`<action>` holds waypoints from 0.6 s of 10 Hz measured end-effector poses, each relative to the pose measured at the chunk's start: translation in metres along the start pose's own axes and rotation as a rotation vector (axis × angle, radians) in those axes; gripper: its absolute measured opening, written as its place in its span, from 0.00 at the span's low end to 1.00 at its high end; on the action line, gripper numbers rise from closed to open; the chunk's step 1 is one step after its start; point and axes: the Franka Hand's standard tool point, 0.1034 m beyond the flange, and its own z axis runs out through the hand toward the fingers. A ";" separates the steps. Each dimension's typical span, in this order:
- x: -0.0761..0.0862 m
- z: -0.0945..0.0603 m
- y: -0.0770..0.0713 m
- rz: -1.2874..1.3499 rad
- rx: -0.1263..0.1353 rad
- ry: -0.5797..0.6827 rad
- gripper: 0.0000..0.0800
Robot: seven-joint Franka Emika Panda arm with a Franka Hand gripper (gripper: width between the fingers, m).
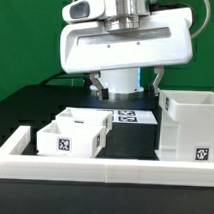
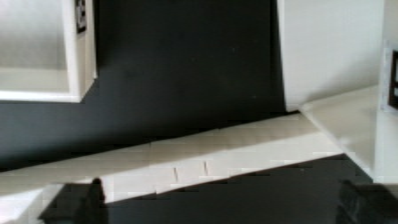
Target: Assemble drawer
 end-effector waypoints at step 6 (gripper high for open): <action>-0.039 0.038 0.050 0.056 -0.058 -0.003 0.81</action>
Offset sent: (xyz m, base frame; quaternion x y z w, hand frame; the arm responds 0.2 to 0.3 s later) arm -0.0384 -0.0320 -0.0389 -0.0029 0.0149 0.0437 0.9989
